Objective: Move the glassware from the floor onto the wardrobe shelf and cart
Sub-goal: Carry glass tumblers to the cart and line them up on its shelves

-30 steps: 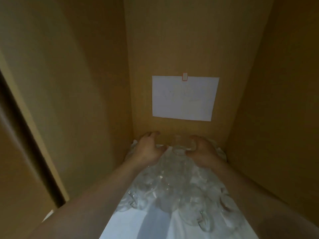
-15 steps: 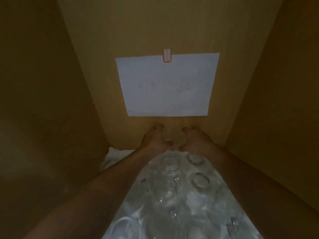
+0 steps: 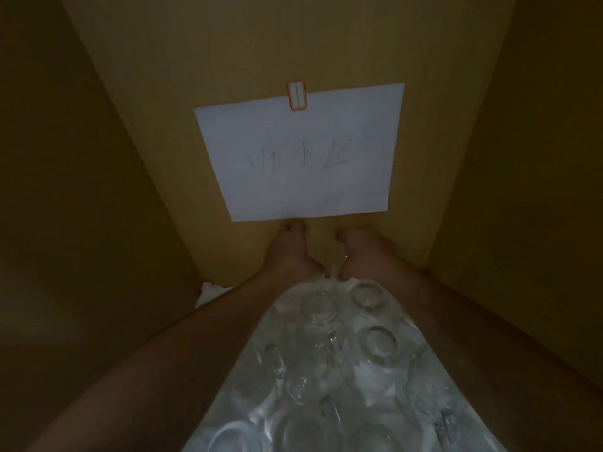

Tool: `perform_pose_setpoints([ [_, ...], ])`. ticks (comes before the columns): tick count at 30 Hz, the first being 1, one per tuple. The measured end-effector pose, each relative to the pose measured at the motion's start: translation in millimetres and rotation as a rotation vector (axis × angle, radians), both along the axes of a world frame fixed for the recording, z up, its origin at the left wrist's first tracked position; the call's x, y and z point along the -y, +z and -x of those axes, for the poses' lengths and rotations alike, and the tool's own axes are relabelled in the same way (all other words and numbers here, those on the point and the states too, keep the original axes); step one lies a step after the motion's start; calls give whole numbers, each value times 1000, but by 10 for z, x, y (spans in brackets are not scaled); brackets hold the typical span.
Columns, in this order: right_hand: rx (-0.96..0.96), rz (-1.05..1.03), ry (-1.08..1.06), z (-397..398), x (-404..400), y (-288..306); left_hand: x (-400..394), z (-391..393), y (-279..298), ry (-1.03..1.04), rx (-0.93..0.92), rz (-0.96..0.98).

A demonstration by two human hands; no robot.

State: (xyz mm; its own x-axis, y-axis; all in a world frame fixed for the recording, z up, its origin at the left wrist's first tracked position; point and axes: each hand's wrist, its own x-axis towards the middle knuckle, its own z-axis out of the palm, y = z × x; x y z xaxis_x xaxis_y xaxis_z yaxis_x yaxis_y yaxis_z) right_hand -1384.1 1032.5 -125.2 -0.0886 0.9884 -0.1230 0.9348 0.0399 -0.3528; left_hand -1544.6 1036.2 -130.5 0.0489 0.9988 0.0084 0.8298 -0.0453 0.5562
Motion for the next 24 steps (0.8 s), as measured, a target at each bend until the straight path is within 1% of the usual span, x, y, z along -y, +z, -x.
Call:
perform_pose_setpoints([
  [2, -35, -69, -20, -4, 113, 113, 53, 57, 172, -24, 11, -31],
  [5, -40, -158, -35, -8, 343, 389, 215, 164, 437, -55, -65, -107],
  [8, -111, -310, -128, -25, 669, 746, 504, 236, 728, -54, -19, -238],
  [11, -234, -473, -251, -15, 1092, 1027, 897, 265, 1038, 4, 147, -441],
  [13, -343, -603, -308, 16, 1417, 1173, 1173, 274, 1226, 50, 291, -525],
  [15, -427, -702, -359, 68, 1787, 1298, 1461, 291, 1387, 64, 428, -549],
  [17, -473, -789, -393, 130, 2201, 1377, 1742, 331, 1511, 62, 534, -542],
  [21, -524, -950, -466, 257, 3039, 1436, 2365, 451, 1624, 33, 675, -530],
  [24, -565, -1082, -504, 328, 3584, 1404, 2814, 479, 1587, 4, 783, -576],
])
